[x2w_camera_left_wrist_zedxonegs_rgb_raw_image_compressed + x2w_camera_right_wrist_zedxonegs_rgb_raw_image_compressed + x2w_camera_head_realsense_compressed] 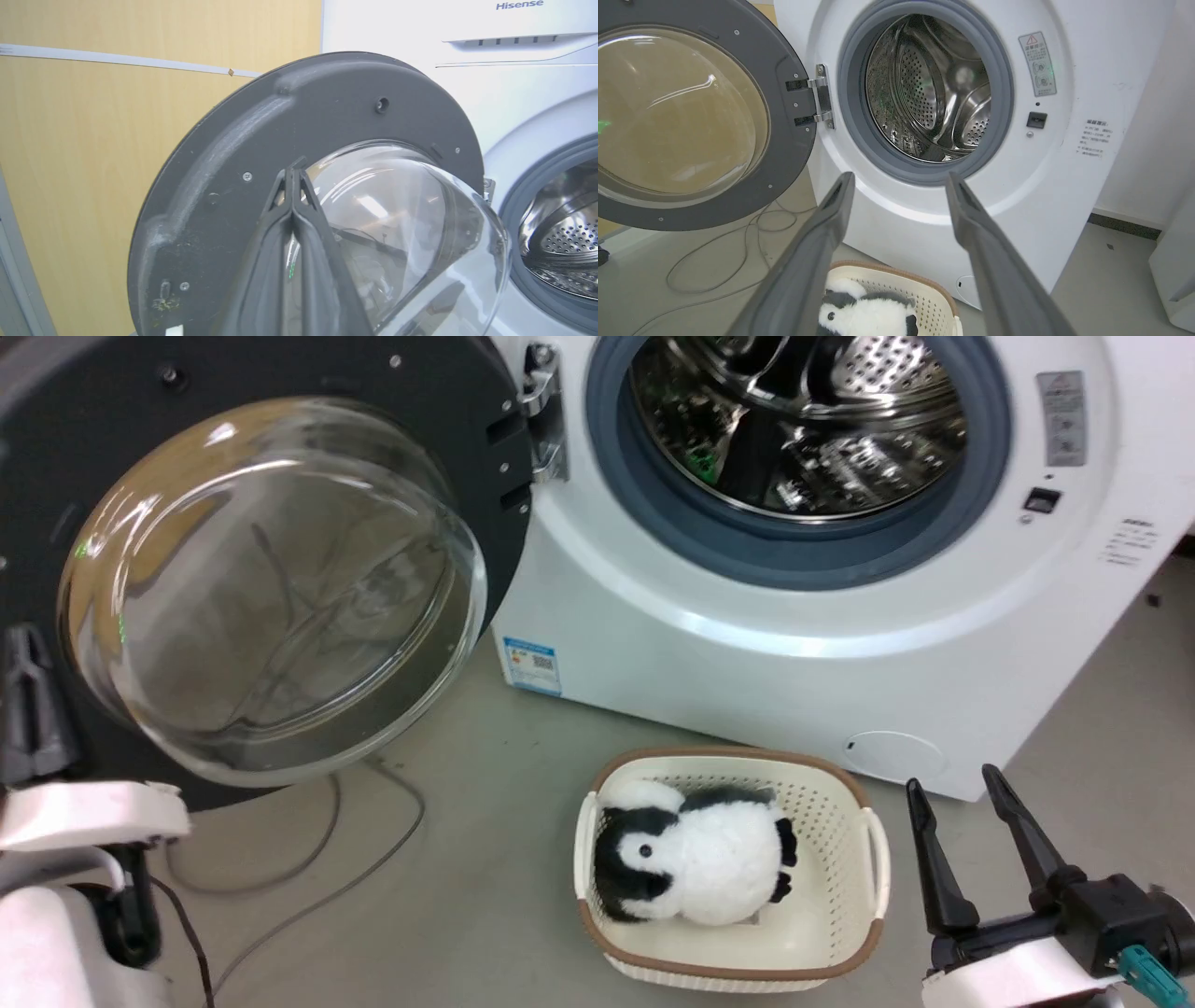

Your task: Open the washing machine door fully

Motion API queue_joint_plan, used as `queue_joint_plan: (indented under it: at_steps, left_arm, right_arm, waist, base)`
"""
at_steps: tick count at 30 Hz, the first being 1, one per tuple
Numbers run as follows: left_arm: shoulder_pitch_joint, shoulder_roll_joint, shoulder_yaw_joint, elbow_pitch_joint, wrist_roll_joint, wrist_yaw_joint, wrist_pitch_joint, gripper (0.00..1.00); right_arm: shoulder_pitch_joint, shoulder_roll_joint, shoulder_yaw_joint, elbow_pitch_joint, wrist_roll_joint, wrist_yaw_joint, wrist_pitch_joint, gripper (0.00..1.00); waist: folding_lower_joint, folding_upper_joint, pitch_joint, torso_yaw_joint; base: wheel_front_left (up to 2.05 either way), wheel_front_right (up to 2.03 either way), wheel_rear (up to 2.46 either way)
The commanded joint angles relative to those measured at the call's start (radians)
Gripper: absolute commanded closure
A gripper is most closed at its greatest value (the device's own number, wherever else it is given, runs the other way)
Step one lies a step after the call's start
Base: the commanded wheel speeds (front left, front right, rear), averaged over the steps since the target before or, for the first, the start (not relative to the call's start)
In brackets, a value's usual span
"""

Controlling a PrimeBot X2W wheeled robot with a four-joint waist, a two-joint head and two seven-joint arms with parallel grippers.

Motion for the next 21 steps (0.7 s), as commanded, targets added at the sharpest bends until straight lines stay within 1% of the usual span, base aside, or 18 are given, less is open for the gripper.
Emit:
queue_joint_plan:
  at_steps: [1,8,13,14,15,16,21]
  left_arm:
    - [0.021,-0.004,-0.008,-0.009,0.004,-0.003,-0.004,1.00]
    - [0.123,-0.037,-0.141,-0.109,-0.014,-0.004,-0.004,1.00]
    - [0.178,-0.050,-0.223,-0.134,-0.023,-0.004,-0.004,1.00]
    - [0.188,-0.052,-0.239,-0.134,-0.028,-0.004,-0.004,0.87]
    - [0.199,-0.054,-0.257,-0.131,-0.036,-0.004,-0.004,0.35]
    - [0.209,-0.056,-0.271,-0.129,-0.041,-0.004,-0.004,0.00]
    - [0.247,-0.060,-0.336,-0.115,-0.063,-0.004,-0.004,0.00]
  right_arm:
    - [0.013,0.004,0.000,-0.008,0.012,0.001,-0.005,0.00]
    - [0.047,0.004,-0.016,-0.053,0.024,0.001,-0.005,0.00]
    - [0.063,0.004,-0.025,-0.072,0.030,0.001,-0.005,0.00]
    - [0.065,0.004,-0.026,-0.074,0.031,0.001,-0.005,0.00]
    - [0.068,0.004,-0.025,-0.075,0.032,0.001,-0.005,0.00]
    - [0.071,0.004,-0.025,-0.076,0.032,0.001,-0.005,0.00]
    - [0.078,0.004,-0.024,-0.080,0.037,0.001,-0.005,0.00]
  waist:
    - [0.0001,0.0000,-0.019,-0.019]
    - [0.0001,0.0000,-0.063,-0.068]
    - [0.0001,0.0000,-0.079,-0.104]
    - [0.0001,0.0000,-0.083,-0.111]
    - [0.0001,0.0000,-0.086,-0.118]
    - [0.0001,0.0000,-0.089,-0.126]
    - [0.0001,0.0000,-0.099,-0.170]
  base:
    - [0.00,0.00,0.00]
    - [0.00,0.00,0.00]
    - [0.00,0.00,0.00]
    - [0.00,0.00,0.00]
    - [0.00,0.00,0.00]
    - [0.00,0.00,0.00]
    - [0.00,0.00,0.00]
